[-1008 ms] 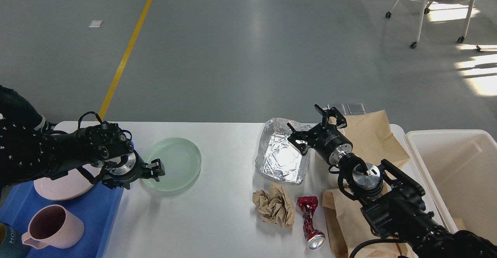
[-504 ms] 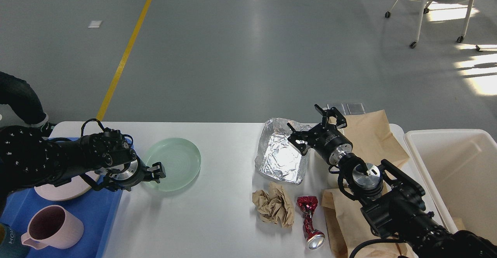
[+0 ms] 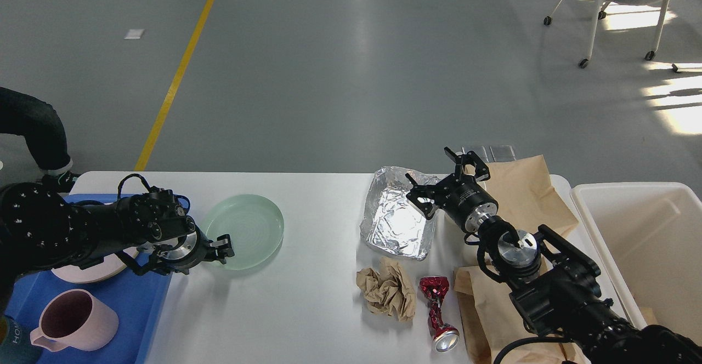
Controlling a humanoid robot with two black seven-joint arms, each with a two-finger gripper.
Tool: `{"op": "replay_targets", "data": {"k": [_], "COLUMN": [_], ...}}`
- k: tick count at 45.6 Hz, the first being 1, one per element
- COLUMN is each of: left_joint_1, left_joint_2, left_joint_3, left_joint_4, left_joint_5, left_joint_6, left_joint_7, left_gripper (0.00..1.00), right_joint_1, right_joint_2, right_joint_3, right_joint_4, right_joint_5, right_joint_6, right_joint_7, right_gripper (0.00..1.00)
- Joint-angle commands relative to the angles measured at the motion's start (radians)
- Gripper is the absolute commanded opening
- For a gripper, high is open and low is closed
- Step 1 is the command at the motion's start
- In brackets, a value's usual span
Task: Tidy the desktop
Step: 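Grasp the edge of the pale green plate with the left gripper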
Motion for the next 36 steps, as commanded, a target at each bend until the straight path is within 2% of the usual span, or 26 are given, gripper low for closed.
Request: {"op": "replay_targets", "data": {"k": [1, 13, 28, 36], "left_joint_1": [0.0, 0.002, 0.0, 0.0], "left_joint_2": [0.0, 0.0, 0.0, 0.001], "left_joint_3": [0.0, 0.002, 0.0, 0.0], "left_joint_4": [0.0, -0.002, 0.0, 0.0], "left_joint_5": [0.0, 0.002, 0.002, 0.002], "left_joint_6": [-0.001, -0.023, -0.047, -0.104], "left_joint_7": [0.0, 0.0, -0.002, -0.002], "left_gripper": [0.62, 0.38, 0.33, 0.23], "right_joint_1": [0.0, 0.0, 0.0, 0.0], "right_joint_2": [0.0, 0.0, 0.0, 0.0], "right_joint_3": [0.0, 0.0, 0.0, 0.0], "right_joint_4": [0.0, 0.0, 0.0, 0.0], "right_joint_5": [0.0, 0.0, 0.0, 0.0], "right_joint_6": [0.0, 0.0, 0.0, 0.0], "right_joint_7": [0.0, 0.0, 0.0, 0.0], "right_gripper": [1.0, 1.0, 1.0, 1.0]}}
